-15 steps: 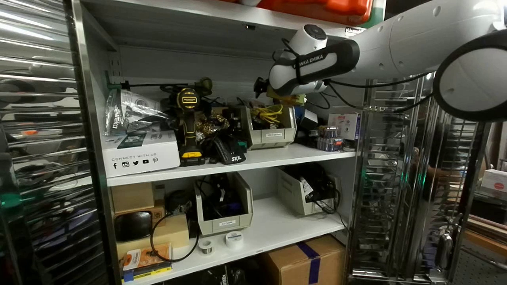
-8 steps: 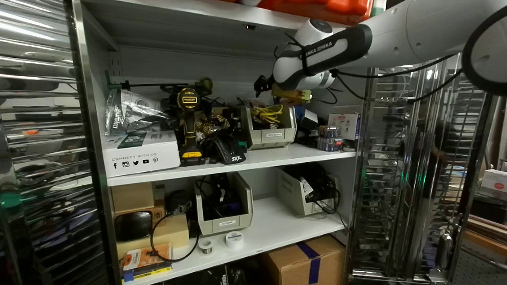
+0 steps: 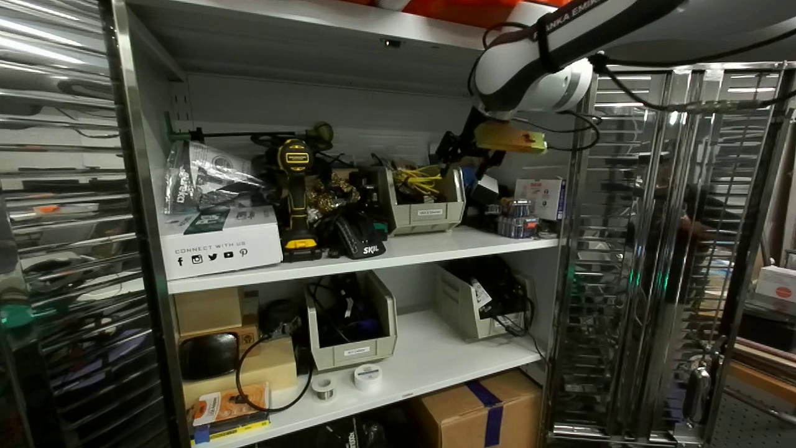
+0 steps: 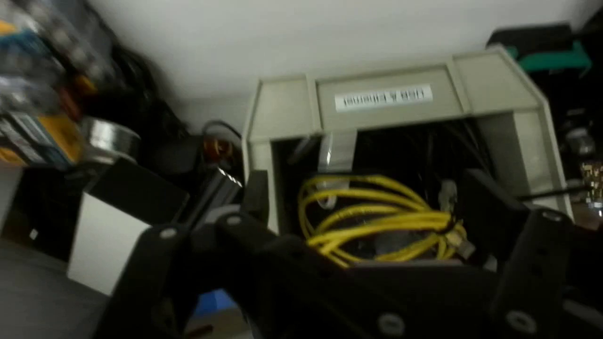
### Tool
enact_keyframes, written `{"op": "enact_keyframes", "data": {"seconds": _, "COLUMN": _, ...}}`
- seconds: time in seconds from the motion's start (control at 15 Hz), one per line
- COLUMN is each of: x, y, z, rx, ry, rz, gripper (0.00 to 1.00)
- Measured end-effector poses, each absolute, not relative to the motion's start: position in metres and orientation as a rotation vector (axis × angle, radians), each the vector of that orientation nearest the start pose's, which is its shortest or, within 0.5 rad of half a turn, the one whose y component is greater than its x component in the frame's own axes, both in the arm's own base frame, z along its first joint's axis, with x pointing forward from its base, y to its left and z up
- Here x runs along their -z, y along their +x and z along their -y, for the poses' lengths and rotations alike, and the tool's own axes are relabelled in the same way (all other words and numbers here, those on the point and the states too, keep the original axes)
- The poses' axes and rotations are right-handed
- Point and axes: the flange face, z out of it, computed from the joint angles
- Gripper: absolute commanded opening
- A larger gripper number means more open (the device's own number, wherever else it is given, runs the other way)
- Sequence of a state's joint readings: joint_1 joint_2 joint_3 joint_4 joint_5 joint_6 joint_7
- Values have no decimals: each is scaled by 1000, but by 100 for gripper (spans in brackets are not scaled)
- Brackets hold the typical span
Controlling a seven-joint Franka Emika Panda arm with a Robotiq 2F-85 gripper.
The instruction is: Pick up the grey object and put it in the tool box
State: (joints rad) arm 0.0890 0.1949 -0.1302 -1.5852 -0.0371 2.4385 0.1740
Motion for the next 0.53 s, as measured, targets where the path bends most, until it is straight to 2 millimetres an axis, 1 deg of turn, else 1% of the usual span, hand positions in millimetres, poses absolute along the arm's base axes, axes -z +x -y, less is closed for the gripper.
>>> {"op": "enact_keyframes", "data": {"seconds": 0.13, "x": -593, "y": 632, "z": 28, "rx": 803, "ry": -3037, "rz": -301, "gripper": 100}}
{"op": "enact_keyframes", "data": {"seconds": 0.27, "x": -590, "y": 590, "z": 36, "rx": 567, "ry": -3089, "rz": -319, "gripper": 100}}
{"op": "enact_keyframes", "data": {"seconds": 0.4, "x": -594, "y": 545, "z": 45, "rx": 320, "ry": -3124, "rz": -350, "gripper": 100}}
{"op": "enact_keyframes", "data": {"seconds": 0.53, "x": -602, "y": 501, "z": 59, "rx": 89, "ry": -3162, "rz": -387, "gripper": 100}}
